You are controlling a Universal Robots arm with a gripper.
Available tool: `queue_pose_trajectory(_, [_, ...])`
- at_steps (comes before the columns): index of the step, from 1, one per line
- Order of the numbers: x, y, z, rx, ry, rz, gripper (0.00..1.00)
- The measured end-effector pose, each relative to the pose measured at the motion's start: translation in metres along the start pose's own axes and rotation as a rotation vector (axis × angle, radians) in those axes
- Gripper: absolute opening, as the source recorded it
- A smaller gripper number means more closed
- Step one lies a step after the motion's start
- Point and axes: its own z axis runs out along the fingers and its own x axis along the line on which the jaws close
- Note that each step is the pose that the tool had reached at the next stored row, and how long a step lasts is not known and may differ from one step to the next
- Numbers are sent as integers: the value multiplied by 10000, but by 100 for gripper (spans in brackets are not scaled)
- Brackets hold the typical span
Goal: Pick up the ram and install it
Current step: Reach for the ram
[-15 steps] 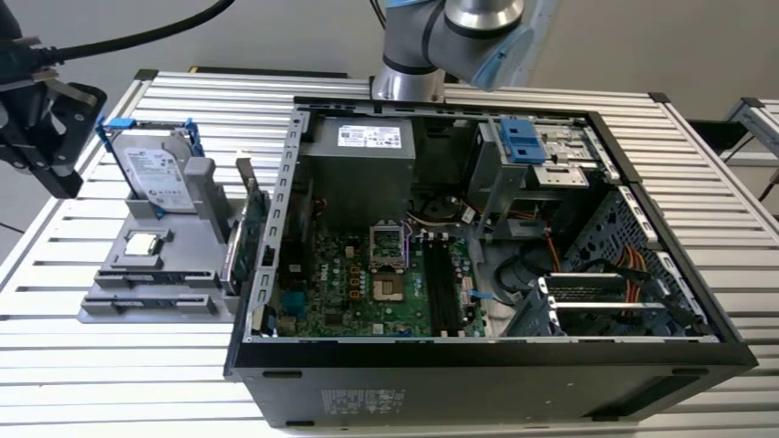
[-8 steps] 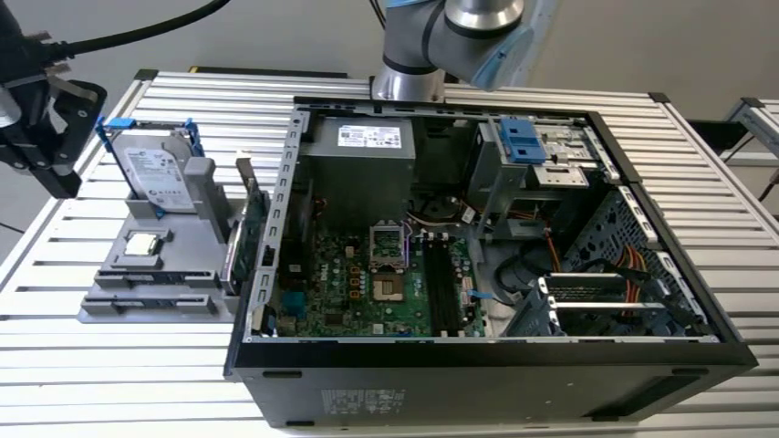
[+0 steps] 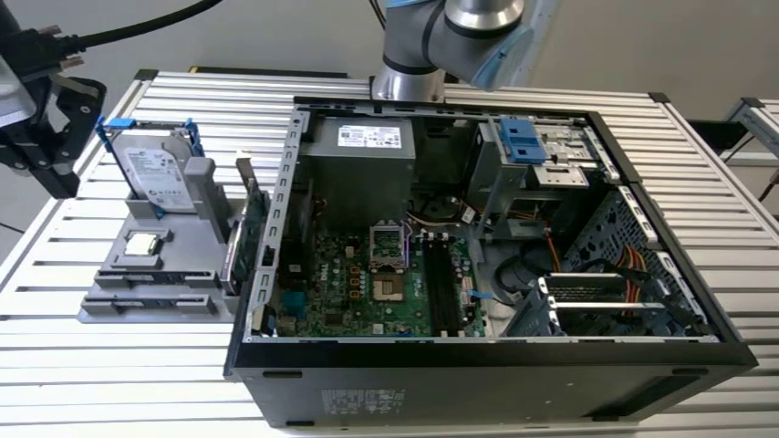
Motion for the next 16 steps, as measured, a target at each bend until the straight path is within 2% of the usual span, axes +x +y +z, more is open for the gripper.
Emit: queue_pose_trajectory(16, [-1, 3, 0, -11, 92, -1555, 0])
